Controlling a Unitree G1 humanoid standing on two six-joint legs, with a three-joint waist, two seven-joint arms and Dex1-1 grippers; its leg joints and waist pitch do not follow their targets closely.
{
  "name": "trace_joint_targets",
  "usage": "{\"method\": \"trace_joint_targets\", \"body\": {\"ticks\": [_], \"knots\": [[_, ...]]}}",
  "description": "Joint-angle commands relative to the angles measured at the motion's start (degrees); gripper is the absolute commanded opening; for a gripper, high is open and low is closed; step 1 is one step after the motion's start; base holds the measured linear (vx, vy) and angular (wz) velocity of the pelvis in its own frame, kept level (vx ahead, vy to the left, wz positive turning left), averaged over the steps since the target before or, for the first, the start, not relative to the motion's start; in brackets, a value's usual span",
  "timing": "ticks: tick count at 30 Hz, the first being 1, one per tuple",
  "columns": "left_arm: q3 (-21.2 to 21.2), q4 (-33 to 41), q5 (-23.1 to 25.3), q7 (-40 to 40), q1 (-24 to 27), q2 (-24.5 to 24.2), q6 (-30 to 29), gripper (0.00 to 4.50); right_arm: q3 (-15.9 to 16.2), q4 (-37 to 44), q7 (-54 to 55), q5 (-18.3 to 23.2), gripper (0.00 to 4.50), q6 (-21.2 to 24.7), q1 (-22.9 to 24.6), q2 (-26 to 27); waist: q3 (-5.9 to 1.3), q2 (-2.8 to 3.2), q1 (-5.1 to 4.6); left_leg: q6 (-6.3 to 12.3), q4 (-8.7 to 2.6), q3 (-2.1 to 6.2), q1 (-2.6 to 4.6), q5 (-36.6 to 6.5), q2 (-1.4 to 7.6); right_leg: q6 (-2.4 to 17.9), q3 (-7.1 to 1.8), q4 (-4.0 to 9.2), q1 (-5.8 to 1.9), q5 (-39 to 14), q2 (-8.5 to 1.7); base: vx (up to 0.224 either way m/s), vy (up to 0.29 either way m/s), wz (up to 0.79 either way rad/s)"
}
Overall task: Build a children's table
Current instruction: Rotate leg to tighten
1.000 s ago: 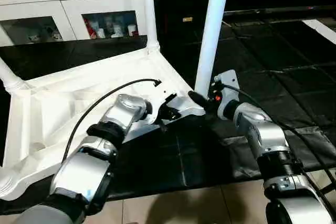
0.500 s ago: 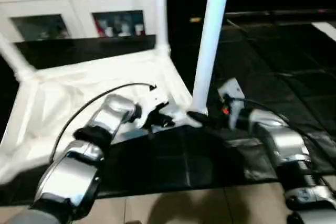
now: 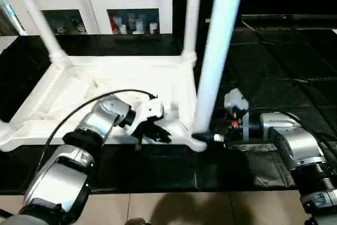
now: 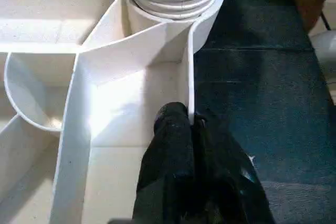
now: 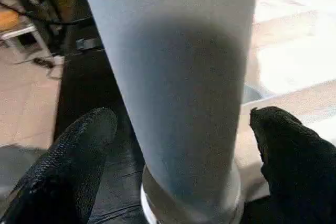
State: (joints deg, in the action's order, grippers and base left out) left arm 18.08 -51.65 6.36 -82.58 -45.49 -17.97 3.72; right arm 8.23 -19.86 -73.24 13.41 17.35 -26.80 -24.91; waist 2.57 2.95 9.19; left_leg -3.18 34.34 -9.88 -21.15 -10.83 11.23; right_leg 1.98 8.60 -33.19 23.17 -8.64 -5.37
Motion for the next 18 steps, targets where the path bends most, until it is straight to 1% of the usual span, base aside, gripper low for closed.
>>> {"method": "trace_joint_targets", "body": {"ticks": [1,2,4,5,10,11,12,14,16,18], "knots": [[0.9,2.5,-1.2,-2.5,-0.4,0.2,1.2,0.0,0.6,-1.0,-1.4,0.5,4.15,0.0,-1.2,-0.2,-4.46,-1.08,-0.35,4.92,-3.57,0.56,0.63,-7.0,2.82,8.8,-3.87,3.29,-3.51,-14.6,-4.6,0.0,0.0,0.0],[1.0,2.8,-1.2,-2.6,-0.3,0.1,1.2,0.0,0.6,-1.7,-1.7,0.5,4.06,-0.4,-1.6,0.0,-4.43,-1.25,-0.36,4.85,-3.56,0.51,0.6,-7.1,2.74,8.7,-3.83,3.37,-3.51,-15.2,-4.58,0.0,0.0,0.0],[0.9,3.4,-1.2,-2.9,0.0,0.0,0.8,0.0,0.6,-3.3,-2.5,0.6,3.9,-0.6,-2.7,0.4,-4.41,-1.27,-0.39,4.7,-3.59,0.52,0.61,-7.0,2.77,8.6,-3.81,3.47,-3.46,-15.6,-4.55,0.0,0.0,0.0],[0.9,3.5,-1.2,-2.9,0.1,0.0,0.8,0.0,0.6,-3.5,-2.5,0.5,3.9,-0.6,-2.8,0.4,-4.44,-1.24,-0.4,4.64,-3.57,0.53,0.58,-7.0,2.78,8.6,-3.81,3.39,-3.5,-15.4,-4.56,0.0,0.0,0.0],[0.8,3.4,-1.0,-2.5,0.1,-0.2,0.9,0.0,1.0,-4.4,-4.2,1.0,3.48,-0.3,-3.7,0.1,-4.47,-1.24,-0.33,4.82,-3.53,0.54,0.65,-6.7,2.8,8.6,-3.86,3.28,-3.46,-14.8,-4.53,0.0,0.0,0.0],[0.8,3.3,-0.9,-2.3,0.1,-0.2,0.9,0.0,1.1,-4.4,-4.4,1.1,3.48,-0.2,-3.7,0.0,-4.46,-1.29,-0.34,4.94,-3.52,0.52,0.63,-6.6,2.79,8.7,-3.86,3.25,-3.45,-14.5,-4.49,0.0,0.0,0.0],[0.8,3.3,-0.9,-2.2,0.1,-0.2,0.8,0.0,1.2,-4.6,-4.9,1.3,3.32,-0.1,-3.8,-0.1,-4.45,-1.22,-0.33,4.92,-3.51,0.51,0.62,-6.7,2.74,8.7,-3.83,3.29,-3.47,-14.7,-4.5,0.0,0.0,0.0],[0.7,3.4,-0.8,-2.0,0.0,-0.2,0.7,0.0,1.2,-4.9,-5.3,1.4,3.16,0.0,-3.9,-0.1,-4.44,-1.24,-0.35,4.94,-3.49,0.5,0.61,-6.9,2.74,8.7,-3.82,3.35,-3.48,-15.0,-4.52,0.0,0.0,0.0],[0.7,3.4,-0.8,-1.9,0.1,-0.1,0.7,0.0,1.2,-4.9,-5.5,1.5,3.12,0.0,-3.8,-0.2,-4.45,-1.33,-0.37,4.82,-3.5,0.51,0.56,-6.7,2.72,8.6,-3.8,3.37,-3.53,-15.2,-4.48,0.0,0.0,0.0],[0.5,3.0,-0.7,-1.2,0.0,0.1,0.6,0.0,1.2,-4.5,-5.9,1.7,2.84,0.4,-3.4,-0.2,-4.48,-1.24,-0.37,4.81,-3.49,0.53,0.63,-6.6,2.77,8.6,-3.83,3.32,-3.49,-15.0,-4.47,0.0,0.0,0.0]]}}
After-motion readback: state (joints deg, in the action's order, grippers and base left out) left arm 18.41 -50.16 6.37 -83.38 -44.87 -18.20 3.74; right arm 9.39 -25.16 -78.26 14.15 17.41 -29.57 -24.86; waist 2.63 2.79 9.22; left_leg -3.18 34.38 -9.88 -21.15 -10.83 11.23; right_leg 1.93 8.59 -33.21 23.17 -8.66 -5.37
